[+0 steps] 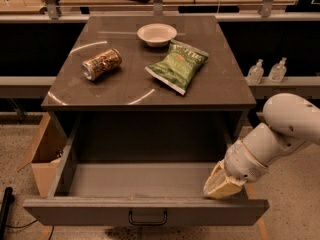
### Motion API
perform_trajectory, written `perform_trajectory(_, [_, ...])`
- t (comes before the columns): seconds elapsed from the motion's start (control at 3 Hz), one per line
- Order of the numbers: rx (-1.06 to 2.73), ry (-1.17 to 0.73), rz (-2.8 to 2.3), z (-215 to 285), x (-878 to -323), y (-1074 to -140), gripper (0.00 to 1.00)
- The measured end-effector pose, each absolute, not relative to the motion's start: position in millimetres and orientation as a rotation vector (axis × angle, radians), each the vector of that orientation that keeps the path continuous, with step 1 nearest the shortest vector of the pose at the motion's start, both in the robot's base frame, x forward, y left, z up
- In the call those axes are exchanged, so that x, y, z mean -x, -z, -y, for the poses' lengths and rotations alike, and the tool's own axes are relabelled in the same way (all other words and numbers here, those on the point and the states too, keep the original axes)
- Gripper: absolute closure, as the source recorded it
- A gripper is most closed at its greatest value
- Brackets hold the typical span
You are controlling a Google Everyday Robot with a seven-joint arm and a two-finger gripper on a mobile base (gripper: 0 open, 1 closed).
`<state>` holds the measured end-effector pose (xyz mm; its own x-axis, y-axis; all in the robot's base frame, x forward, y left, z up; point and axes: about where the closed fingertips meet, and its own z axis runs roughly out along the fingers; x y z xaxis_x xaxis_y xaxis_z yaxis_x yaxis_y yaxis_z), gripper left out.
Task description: Open top drawer
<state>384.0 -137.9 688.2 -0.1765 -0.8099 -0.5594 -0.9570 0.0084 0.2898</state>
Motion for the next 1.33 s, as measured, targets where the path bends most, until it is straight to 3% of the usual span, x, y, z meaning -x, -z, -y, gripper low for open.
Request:
perform_trajectory(0.67, [1.834,-0.983,-2.099,135.1,-359.7,-688.6,1.0])
perform_trajectory(1.33, [1.701,-0.742,-2.138,178.3,-400.3,-732.2,1.0])
